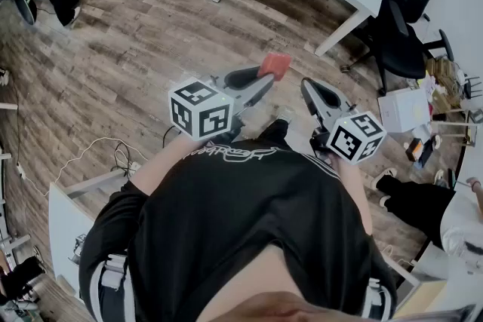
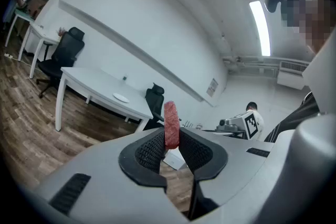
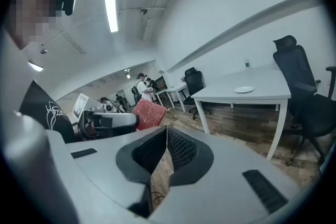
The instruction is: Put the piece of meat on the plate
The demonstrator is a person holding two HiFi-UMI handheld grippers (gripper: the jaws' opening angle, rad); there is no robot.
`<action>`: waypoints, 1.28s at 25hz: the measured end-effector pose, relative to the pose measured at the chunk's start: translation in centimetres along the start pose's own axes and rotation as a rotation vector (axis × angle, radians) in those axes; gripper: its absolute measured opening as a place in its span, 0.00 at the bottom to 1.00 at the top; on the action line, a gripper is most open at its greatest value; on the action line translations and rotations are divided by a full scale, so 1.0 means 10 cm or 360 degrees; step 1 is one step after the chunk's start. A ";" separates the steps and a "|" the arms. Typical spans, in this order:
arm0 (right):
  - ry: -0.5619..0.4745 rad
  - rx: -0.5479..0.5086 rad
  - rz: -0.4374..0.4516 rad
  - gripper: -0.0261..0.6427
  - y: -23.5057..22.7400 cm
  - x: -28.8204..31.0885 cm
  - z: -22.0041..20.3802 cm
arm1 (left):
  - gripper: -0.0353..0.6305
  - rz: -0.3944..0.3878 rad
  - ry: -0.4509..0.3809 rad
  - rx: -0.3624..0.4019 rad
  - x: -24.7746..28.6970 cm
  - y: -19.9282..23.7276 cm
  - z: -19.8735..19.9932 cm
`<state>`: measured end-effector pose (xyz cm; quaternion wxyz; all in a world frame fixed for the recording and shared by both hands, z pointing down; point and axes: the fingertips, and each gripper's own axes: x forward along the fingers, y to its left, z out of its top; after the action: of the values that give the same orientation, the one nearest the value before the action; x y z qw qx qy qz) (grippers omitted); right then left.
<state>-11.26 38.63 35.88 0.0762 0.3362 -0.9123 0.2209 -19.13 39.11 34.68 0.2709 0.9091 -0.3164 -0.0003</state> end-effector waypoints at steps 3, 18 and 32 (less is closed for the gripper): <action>0.0002 -0.0002 -0.0002 0.06 -0.11 0.03 0.04 | 0.18 0.0002 0.0007 -0.0003 0.10 0.05 0.02; -0.0019 0.0062 -0.0032 0.06 -0.51 0.10 0.13 | 0.18 0.0003 0.0041 -0.0040 0.47 0.24 0.07; -0.0034 0.0137 -0.0011 0.06 -1.32 0.31 0.32 | 0.18 0.0035 0.0075 -0.0070 1.20 0.60 0.23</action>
<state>-5.07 26.42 38.56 0.0527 0.3448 -0.9015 0.2562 -13.40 27.16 37.76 0.2981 0.8992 -0.3198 0.0171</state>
